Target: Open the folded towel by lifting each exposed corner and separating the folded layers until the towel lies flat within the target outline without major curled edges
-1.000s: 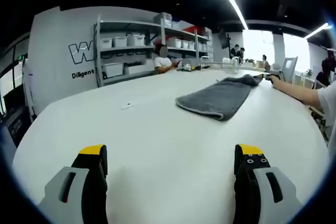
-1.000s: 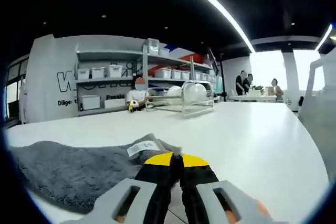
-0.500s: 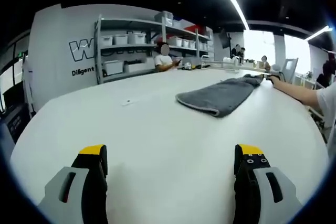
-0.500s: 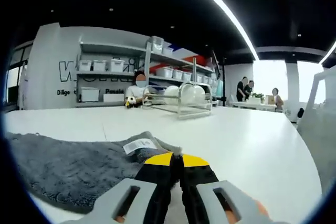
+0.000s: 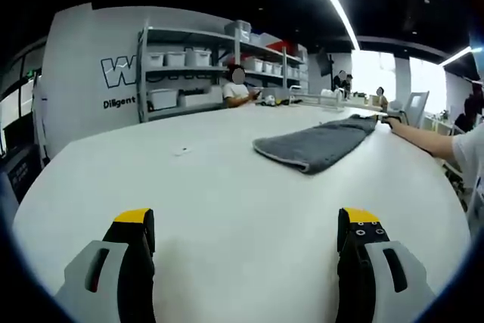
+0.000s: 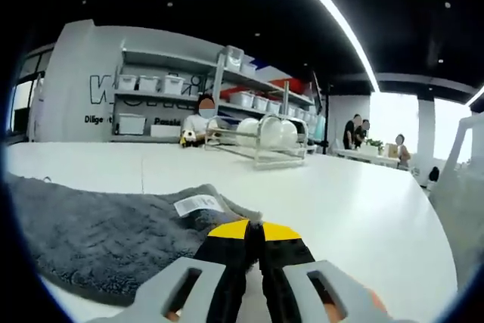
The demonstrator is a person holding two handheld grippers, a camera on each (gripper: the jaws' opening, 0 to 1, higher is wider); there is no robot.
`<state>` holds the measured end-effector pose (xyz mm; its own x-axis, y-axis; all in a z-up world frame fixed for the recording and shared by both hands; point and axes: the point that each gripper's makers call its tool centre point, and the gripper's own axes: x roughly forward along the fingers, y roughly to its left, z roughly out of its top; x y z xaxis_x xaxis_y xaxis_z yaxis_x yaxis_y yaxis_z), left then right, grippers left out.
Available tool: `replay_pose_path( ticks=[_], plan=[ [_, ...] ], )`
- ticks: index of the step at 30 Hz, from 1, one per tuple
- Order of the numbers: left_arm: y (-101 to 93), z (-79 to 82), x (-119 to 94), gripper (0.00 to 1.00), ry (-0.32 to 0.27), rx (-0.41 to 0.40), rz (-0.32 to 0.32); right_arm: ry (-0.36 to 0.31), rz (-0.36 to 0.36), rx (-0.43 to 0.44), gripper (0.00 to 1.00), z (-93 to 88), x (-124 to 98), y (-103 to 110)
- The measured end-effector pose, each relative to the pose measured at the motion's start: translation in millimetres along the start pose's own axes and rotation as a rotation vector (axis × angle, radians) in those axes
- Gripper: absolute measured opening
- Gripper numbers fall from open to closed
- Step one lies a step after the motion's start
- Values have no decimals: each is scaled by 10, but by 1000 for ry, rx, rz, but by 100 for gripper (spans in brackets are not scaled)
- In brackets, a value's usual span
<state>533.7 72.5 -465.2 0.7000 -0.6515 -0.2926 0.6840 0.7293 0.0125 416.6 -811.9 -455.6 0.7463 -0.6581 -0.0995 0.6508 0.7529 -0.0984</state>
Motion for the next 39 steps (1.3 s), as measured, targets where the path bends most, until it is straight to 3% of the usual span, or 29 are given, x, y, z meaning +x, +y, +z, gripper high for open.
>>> replay_pose_path(
  ticks=[21, 24, 28, 39],
  plan=[
    [21, -26, 13, 99, 2, -21, 4, 57, -31, -17, 2, -116, 107, -128],
    [27, 7, 0, 99, -9, -30, 4, 67, -36, -17, 8, -129, 107, -136],
    [48, 72, -35, 99, -29, -37, 10, 49, -28, 65, 23, -101, 65, -169],
    [-15, 195, -63, 99, -60, -18, -1, -30, 151, 145, 41, 32, -327, 210]
  ],
)
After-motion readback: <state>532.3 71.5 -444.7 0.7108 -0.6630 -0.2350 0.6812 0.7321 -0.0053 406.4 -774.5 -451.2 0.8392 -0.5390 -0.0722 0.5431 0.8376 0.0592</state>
